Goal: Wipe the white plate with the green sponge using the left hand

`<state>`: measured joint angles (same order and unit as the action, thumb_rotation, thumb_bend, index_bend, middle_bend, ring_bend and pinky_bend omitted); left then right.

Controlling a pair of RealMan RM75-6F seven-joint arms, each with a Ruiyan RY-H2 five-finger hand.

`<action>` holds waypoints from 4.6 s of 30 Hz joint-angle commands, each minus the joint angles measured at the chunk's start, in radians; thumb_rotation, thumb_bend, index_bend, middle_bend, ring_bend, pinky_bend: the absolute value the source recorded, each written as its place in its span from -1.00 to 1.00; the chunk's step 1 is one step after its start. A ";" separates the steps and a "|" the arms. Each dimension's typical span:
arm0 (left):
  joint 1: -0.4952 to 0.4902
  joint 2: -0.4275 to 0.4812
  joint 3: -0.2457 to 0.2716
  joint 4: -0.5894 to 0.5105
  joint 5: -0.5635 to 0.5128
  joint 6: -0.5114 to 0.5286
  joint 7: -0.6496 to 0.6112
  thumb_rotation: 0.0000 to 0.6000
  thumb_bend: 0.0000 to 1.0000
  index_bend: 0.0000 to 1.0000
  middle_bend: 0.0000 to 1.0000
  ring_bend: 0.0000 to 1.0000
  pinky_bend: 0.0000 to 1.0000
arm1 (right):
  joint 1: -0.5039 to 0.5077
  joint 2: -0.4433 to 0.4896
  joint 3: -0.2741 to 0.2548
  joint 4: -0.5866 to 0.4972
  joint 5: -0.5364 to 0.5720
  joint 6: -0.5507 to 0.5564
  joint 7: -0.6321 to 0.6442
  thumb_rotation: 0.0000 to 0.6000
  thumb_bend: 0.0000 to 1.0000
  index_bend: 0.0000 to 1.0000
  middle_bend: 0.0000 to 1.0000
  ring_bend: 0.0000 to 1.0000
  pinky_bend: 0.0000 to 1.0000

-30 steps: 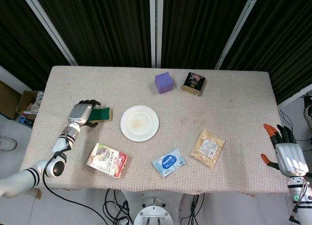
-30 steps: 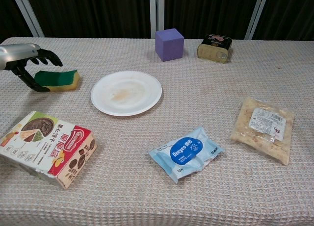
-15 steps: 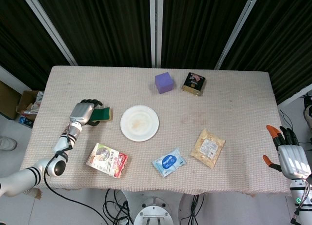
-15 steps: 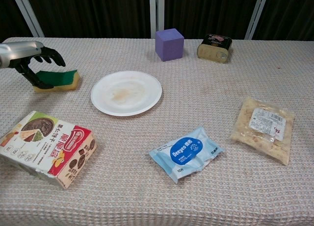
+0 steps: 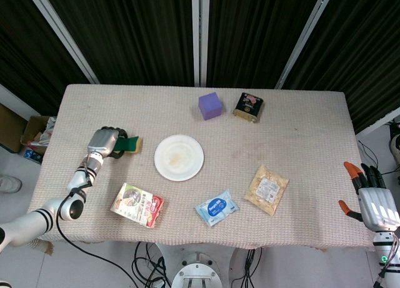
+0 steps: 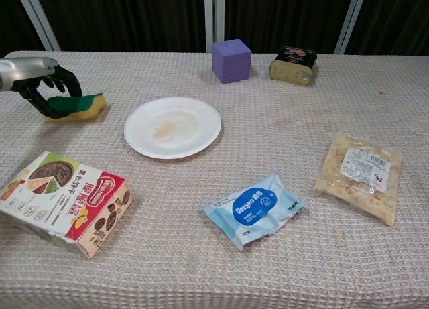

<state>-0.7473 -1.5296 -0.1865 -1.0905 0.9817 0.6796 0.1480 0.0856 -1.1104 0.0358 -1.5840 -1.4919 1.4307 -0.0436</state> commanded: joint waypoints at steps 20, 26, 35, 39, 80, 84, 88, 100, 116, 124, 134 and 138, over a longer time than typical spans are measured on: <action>-0.159 0.091 0.045 -0.323 0.055 0.104 0.517 1.00 -0.34 0.20 0.29 0.16 0.19 | 0.009 -0.006 0.000 -0.005 -0.004 -0.011 -0.019 1.00 -0.69 -0.92 -0.73 -0.95 -0.99; -0.270 0.032 0.051 -0.327 -0.098 0.056 0.684 1.00 -0.25 0.20 0.29 0.16 0.20 | 0.007 -0.001 -0.001 -0.007 0.001 -0.013 -0.020 1.00 -0.69 -0.92 -0.73 -0.95 -0.99; -0.435 -0.040 0.138 -0.280 -0.365 0.029 0.913 1.00 -0.19 0.20 0.30 0.16 0.22 | 0.007 -0.003 0.000 -0.009 0.009 -0.019 -0.024 1.00 -0.69 -0.92 -0.73 -0.95 -0.99; -0.481 -0.083 0.175 -0.234 -0.457 0.031 0.957 1.00 -0.18 0.21 0.30 0.17 0.23 | 0.007 -0.006 0.000 -0.009 0.010 -0.020 -0.026 1.00 -0.69 -0.91 -0.73 -0.95 -0.99; -0.607 -0.095 0.268 -0.237 -0.620 0.095 0.932 1.00 -0.16 0.23 0.32 0.17 0.24 | -0.005 -0.013 -0.006 0.018 -0.003 -0.006 0.016 1.00 -0.69 -0.88 -0.72 -0.95 -0.99; -0.611 -0.134 0.300 -0.171 -0.646 0.088 0.963 1.00 -0.16 0.23 0.32 0.17 0.24 | -0.005 -0.011 -0.007 0.016 -0.003 -0.009 0.027 1.00 -0.69 -0.88 -0.72 -0.95 -0.99; -0.603 -0.118 0.310 -0.182 -0.661 0.122 0.970 1.00 -0.16 0.23 0.32 0.17 0.24 | -0.005 -0.011 -0.008 0.021 -0.010 -0.005 0.039 1.00 -0.69 -0.88 -0.72 -0.95 -0.99; -0.576 -0.046 0.254 -0.298 -0.564 0.162 0.874 1.00 -0.16 0.23 0.32 0.17 0.24 | -0.013 -0.013 -0.013 0.030 -0.022 0.008 0.052 1.00 -0.69 -0.88 -0.72 -0.95 -0.99; -0.557 -0.101 0.266 -0.189 -0.613 0.151 0.893 1.00 -0.16 0.24 0.32 0.17 0.24 | -0.011 -0.009 -0.009 0.010 -0.020 0.007 0.031 1.00 -0.69 -0.88 -0.72 -0.95 -0.99; -0.442 0.023 0.187 -0.336 -0.440 0.259 0.659 1.00 -0.17 0.24 0.31 0.16 0.20 | -0.015 -0.005 -0.012 0.007 -0.034 0.019 0.034 1.00 -0.69 -0.88 -0.72 -0.95 -0.99; -0.241 0.139 0.263 -0.401 -0.287 0.297 0.457 1.00 -0.17 0.22 0.26 0.11 -0.20 | -0.012 -0.004 -0.014 0.014 -0.051 0.024 0.055 1.00 -0.69 -0.88 -0.72 -0.95 -0.99; -0.180 0.155 0.281 -0.409 -0.232 0.257 0.370 1.00 -0.18 0.19 0.19 0.04 -0.29 | -0.010 -0.012 -0.016 0.018 -0.051 0.018 0.055 1.00 -0.69 -0.88 -0.72 -0.95 -0.99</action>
<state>-0.9539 -1.3893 0.0780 -1.4923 0.7161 0.9560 0.5565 0.0751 -1.1219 0.0196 -1.5660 -1.5429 1.4494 0.0117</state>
